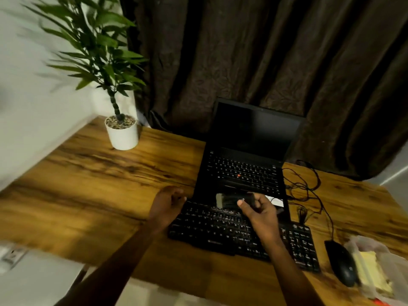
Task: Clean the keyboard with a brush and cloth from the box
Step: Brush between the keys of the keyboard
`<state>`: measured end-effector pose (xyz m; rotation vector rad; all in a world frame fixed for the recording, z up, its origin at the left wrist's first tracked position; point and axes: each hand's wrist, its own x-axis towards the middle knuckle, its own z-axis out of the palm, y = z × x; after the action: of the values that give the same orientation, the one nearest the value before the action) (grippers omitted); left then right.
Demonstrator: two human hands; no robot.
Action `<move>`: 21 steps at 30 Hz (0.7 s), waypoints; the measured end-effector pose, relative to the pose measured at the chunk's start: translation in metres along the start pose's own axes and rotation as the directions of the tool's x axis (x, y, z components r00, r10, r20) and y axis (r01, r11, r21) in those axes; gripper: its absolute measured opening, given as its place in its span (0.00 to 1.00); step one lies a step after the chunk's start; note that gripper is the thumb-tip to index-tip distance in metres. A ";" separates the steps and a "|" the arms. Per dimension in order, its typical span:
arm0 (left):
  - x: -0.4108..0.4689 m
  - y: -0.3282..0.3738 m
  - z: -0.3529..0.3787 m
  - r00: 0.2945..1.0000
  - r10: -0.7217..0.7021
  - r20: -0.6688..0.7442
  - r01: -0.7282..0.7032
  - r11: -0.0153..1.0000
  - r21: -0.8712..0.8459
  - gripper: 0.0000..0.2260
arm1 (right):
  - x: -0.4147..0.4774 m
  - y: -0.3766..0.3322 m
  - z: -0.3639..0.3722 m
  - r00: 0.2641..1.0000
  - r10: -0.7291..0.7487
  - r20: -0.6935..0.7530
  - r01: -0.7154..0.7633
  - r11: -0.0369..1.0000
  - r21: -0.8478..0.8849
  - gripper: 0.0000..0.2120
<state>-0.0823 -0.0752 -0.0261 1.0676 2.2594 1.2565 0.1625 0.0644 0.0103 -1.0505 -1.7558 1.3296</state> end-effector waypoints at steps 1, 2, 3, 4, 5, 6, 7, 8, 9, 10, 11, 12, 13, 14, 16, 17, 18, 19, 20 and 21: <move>-0.001 -0.010 -0.009 1.000 -0.013 0.003 0.013 1.000 0.007 0.08 | 0.005 -0.003 0.008 0.999 -0.029 0.031 0.031 0.999 -0.036 0.07; -0.003 -0.019 -0.014 0.999 -0.032 0.022 0.031 0.999 0.014 0.08 | 0.011 -0.007 0.014 0.997 -0.055 0.048 0.058 0.996 -0.062 0.08; -0.005 -0.028 -0.018 0.998 -0.039 0.046 0.039 0.999 0.011 0.09 | 0.016 -0.010 0.022 0.995 -0.082 0.065 0.087 0.993 -0.081 0.09; -0.008 -0.035 -0.020 0.995 -0.054 0.079 0.053 0.999 0.012 0.10 | 0.021 -0.013 0.031 0.992 -0.100 0.079 0.107 0.990 -0.092 0.10; -0.010 -0.041 -0.020 0.992 -0.062 0.107 0.061 0.998 0.014 0.11 | 0.026 -0.016 0.039 0.989 -0.116 0.094 0.126 0.987 -0.104 0.10; -0.013 -0.046 -0.022 0.989 -0.078 0.129 0.076 0.997 0.019 0.12 | 0.030 -0.019 0.048 0.985 -0.132 0.110 0.145 0.982 -0.118 0.10; -0.014 -0.050 -0.022 0.986 -0.088 0.142 0.085 0.996 0.027 0.13 | 0.034 -0.023 0.056 0.981 -0.146 0.128 0.163 0.978 -0.131 0.10; -0.015 -0.052 -0.023 0.986 -0.089 0.140 0.085 0.996 0.032 0.15 | 0.038 -0.026 0.064 0.977 -0.145 0.154 0.166 0.977 -0.134 0.11; -0.015 -0.053 -0.023 0.989 -0.071 0.130 0.068 0.997 0.030 0.19 | 0.040 -0.029 0.070 0.975 -0.135 0.177 0.160 0.978 -0.132 0.12; -0.017 -0.060 -0.029 0.993 -0.064 0.100 0.064 0.998 0.007 0.24 | 0.042 -0.032 0.086 0.968 -0.130 0.214 0.162 0.976 -0.142 0.12; -0.018 -0.066 -0.032 0.996 -0.042 0.075 0.042 0.999 -0.004 0.28 | 0.043 -0.036 0.099 0.960 -0.127 0.249 0.168 0.974 -0.152 0.13; -0.019 -0.063 -0.027 0.997 -0.003 0.078 0.002 1.000 0.019 0.29 | 0.043 -0.037 0.100 0.958 -0.126 0.258 0.170 0.973 -0.156 0.13; -0.020 -0.063 -0.025 0.996 0.021 0.084 -0.024 0.999 0.041 0.29 | 0.043 -0.040 0.104 0.954 -0.128 0.270 0.176 0.971 -0.162 0.13; -0.021 -0.063 -0.023 0.996 0.035 0.087 -0.040 0.997 0.059 0.28 | 0.042 -0.041 0.109 0.951 -0.133 0.280 0.187 0.966 -0.177 0.12; -0.022 -0.060 -0.018 0.993 0.062 0.099 -0.068 0.996 0.061 0.25 | 0.041 -0.042 0.110 0.942 -0.146 0.302 0.214 0.955 -0.207 0.12; -0.023 -0.059 -0.017 0.994 0.073 0.086 -0.078 0.996 0.053 0.23 | 0.040 -0.043 0.111 0.935 -0.148 0.321 0.226 0.949 -0.220 0.12; -0.023 -0.060 -0.016 0.994 0.087 0.065 -0.090 0.995 0.044 0.21 | 0.039 -0.044 0.112 0.929 -0.146 0.339 0.236 0.942 -0.240 0.12; -0.024 -0.062 -0.017 0.993 0.109 0.051 -0.112 0.993 0.042 0.19 | 0.039 -0.045 0.114 0.922 -0.144 0.359 0.248 0.933 -0.262 0.13; -0.025 -0.065 -0.018 0.990 0.134 0.047 -0.136 0.990 0.046 0.17 | 0.039 -0.046 0.115 0.916 -0.139 0.376 0.259 0.921 -0.290 0.13; -0.026 -0.066 -0.018 0.987 0.157 0.044 -0.160 0.986 0.056 0.16 | 0.039 -0.047 0.114 0.912 -0.131 0.390 0.266 0.911 -0.314 0.14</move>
<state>-0.1056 -0.1268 -0.0732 1.3048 2.2317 1.2235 0.0361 0.0451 0.0303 -0.8108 -2.3882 1.1443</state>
